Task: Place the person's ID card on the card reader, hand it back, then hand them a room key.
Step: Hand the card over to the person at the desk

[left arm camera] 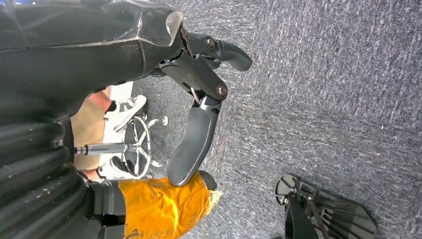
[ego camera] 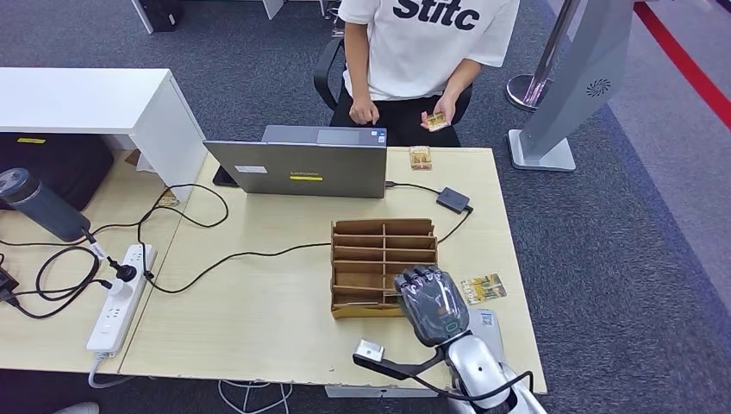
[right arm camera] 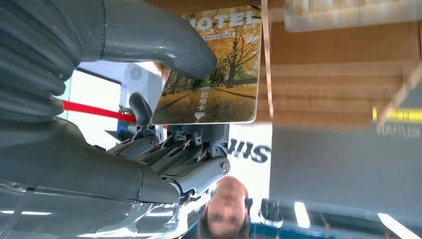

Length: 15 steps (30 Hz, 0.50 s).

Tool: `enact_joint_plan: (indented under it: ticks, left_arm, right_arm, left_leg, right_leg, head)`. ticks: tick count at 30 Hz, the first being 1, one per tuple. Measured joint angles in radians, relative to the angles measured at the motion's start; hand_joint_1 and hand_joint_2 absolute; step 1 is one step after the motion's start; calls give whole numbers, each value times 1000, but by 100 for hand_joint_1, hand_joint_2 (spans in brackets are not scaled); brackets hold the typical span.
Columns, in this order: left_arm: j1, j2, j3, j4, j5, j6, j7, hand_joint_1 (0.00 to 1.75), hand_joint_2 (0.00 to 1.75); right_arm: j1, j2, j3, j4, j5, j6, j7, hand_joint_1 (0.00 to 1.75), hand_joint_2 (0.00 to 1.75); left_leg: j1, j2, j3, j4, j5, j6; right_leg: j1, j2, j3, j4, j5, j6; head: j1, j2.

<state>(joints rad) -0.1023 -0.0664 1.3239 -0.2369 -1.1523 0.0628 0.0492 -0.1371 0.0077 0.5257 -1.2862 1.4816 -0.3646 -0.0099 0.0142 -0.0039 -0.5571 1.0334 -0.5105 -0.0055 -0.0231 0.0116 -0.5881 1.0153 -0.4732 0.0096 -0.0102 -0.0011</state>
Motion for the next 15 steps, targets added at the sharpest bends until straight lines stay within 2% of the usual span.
enact_joint_plan:
  ticks: [2, 8, 15]
  left_arm:
    - [0, 0, -1, 0, -2, -1, 0, 0, 175]
    - [0, 1, -2, 0, -9, -4, 0, 0, 175]
    - [0, 4, -18, 0, -28, -18, 0, 0, 175]
  right_arm:
    - [-18, 3, -1, -21, -9, 2, -4, 127, 175]
    - [-73, 8, -2, -75, -69, 24, -37, 145, 175]
    - [-193, 36, -2, -116, -185, 121, -73, 171, 175]
  left_leg:
    - [0, 0, 0, 0, 0, 0]
    - [0, 0, 0, 0, 0, 0]
    - [0, 0, 0, 0, 0, 0]
  right_leg:
    - [0, 0, 0, 0, 0, 0]
    - [0, 0, 0, 0, 0, 0]
    - [0, 0, 0, 0, 0, 0]
  head:
    - [0, 0]
    - [0, 0]
    - [0, 0]
